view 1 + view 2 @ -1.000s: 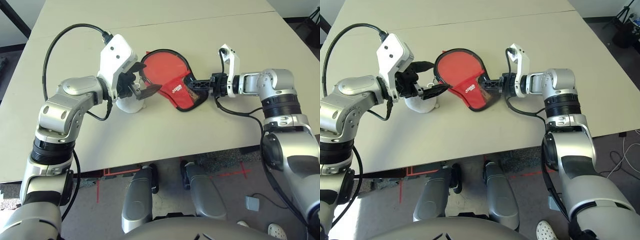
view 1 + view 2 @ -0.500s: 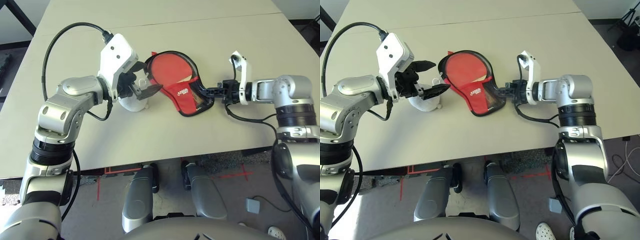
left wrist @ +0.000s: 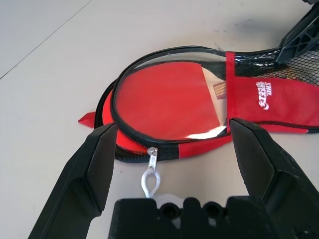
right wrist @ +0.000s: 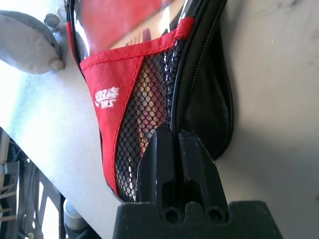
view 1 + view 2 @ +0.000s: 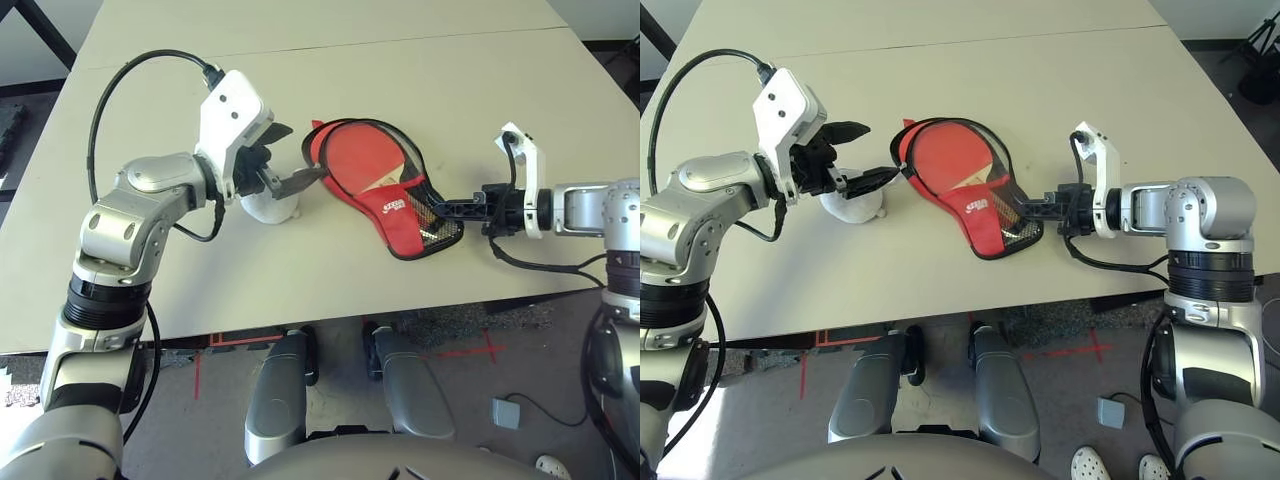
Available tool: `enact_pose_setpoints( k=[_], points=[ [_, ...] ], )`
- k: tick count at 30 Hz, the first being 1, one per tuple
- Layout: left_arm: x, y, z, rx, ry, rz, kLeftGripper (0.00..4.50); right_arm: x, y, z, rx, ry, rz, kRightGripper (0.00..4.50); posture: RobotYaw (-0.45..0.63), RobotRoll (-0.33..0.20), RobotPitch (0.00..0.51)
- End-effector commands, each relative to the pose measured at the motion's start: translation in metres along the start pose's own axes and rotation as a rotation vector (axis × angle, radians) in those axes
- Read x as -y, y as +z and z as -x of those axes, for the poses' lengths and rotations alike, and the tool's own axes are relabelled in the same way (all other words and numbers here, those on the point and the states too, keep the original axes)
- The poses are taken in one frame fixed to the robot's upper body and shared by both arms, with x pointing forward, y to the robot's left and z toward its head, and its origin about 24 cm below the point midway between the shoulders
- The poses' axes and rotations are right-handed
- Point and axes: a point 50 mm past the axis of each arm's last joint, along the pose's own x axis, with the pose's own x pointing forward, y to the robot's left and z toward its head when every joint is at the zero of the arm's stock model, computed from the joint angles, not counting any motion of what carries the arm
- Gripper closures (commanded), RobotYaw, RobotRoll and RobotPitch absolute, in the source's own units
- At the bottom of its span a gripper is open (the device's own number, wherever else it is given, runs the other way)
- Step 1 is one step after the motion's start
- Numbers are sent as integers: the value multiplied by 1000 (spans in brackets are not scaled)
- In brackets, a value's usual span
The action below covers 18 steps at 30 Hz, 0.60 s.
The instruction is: Store the ping-pong paddle in its case and zip it.
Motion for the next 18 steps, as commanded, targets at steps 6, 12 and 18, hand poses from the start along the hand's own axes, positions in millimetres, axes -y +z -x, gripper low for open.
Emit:
enact_pose_setpoints(
  k=[6,12,18],
  points=[
    [3,-9,-4,-24,-19,7,0,10,22,1,4,-43,92,3717,35,0,251],
    [5,-9,-4,-22,-20,8,0,21,26,0,-27,-50,100,1476,45,0,246],
    [5,-9,-4,-20,-18,8,0,19,20,-16,-74,11,64,25,53,0,246]
  ],
)
